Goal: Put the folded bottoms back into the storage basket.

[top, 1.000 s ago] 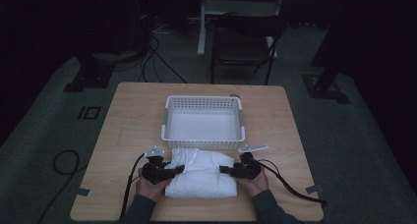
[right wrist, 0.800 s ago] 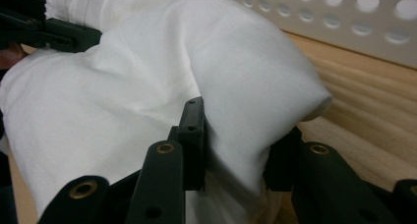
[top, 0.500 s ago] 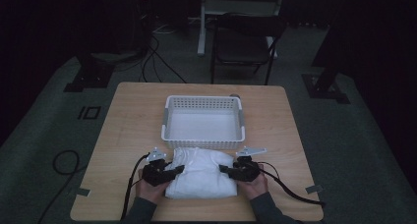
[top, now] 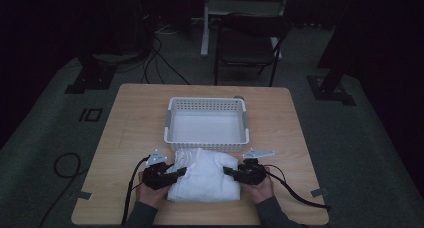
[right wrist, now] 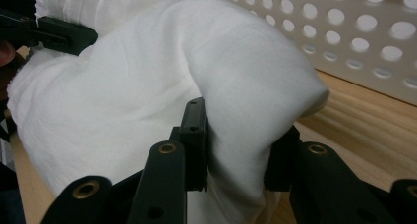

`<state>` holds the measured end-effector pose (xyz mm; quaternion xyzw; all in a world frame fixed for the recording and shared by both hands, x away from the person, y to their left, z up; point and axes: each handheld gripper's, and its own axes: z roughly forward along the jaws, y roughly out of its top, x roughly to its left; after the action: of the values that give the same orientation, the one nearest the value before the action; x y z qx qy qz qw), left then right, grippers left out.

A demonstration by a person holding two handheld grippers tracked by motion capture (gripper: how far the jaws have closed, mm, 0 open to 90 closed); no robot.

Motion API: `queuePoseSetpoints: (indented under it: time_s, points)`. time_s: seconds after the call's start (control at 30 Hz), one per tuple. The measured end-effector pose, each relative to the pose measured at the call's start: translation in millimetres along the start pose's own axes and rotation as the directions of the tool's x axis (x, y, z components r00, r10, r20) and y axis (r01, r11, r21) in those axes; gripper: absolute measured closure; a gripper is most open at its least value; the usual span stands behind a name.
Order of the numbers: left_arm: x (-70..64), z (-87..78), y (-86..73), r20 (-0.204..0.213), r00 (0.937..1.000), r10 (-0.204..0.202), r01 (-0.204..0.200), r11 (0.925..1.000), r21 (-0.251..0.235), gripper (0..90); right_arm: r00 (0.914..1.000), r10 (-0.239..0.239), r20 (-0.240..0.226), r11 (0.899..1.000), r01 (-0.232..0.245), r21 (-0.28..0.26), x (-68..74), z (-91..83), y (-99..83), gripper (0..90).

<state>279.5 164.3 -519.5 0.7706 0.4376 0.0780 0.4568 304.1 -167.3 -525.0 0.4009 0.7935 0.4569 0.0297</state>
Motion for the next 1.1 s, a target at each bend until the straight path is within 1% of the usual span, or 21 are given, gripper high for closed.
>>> queuePoseSetpoints:
  time_s: [0.1,0.13,0.17,0.37,0.63,0.7,0.77,0.83,1.0,1.1]
  points:
    - [-2.0,-2.4,1.5,-0.002,1.0000,0.008,-0.008,0.9999,-0.007,61.5,1.0000,-0.006,0.004,1.000,0.006,-0.005,2.0,-2.2,1.4,68.8]
    - [-2.6,-3.0,1.8,-0.005,0.9999,0.011,-0.011,0.9999,-0.010,61.5,0.9999,-0.014,0.010,1.000,0.014,-0.004,3.0,-2.7,2.0,68.8]
    - [-3.1,-4.0,2.1,-0.007,0.9999,0.012,-0.012,0.9999,-0.011,61.6,0.9992,-0.032,0.023,0.999,0.032,-0.006,6.8,-3.6,3.4,68.8]
    - [-4.8,-8.7,3.6,-0.010,0.9998,0.014,-0.014,0.9996,-0.025,62.0,0.9986,-0.045,0.028,0.999,0.046,-0.012,10.5,-5.8,5.1,69.0]
    - [-7.5,-14.3,5.7,0.001,0.9999,0.015,-0.015,0.9986,-0.051,62.2,0.9994,-0.034,0.012,0.999,0.034,-0.029,12.0,-9.8,6.9,69.4]
    - [-7.9,-15.5,6.2,0.006,0.9998,0.020,-0.019,0.9983,-0.055,62.2,0.9994,-0.034,0.011,0.999,0.034,-0.032,12.0,-10.6,7.1,69.5]
    - [-8.2,-17.4,6.5,0.016,0.9993,0.034,-0.033,0.9974,-0.065,62.2,0.9994,-0.032,0.009,0.999,0.032,-0.034,12.4,-11.7,7.4,69.5]
    - [-9.5,-19.1,7.1,0.021,0.9992,0.034,-0.032,0.9965,-0.077,62.3,0.9995,-0.032,0.005,0.999,0.032,-0.042,13.1,-14.0,8.0,69.7]
    - [-11.5,-21.2,8.6,0.020,0.9987,0.046,-0.044,0.9954,-0.085,62.3,0.9995,-0.032,0.004,0.998,0.032,-0.053,14.2,-17.5,9.2,69.7]
    - [-12.7,-22.9,10.1,0.019,0.9988,0.045,-0.043,0.9949,-0.091,62.3,0.9992,-0.040,0.008,0.997,0.041,-0.059,15.6,-19.7,10.8,69.7]
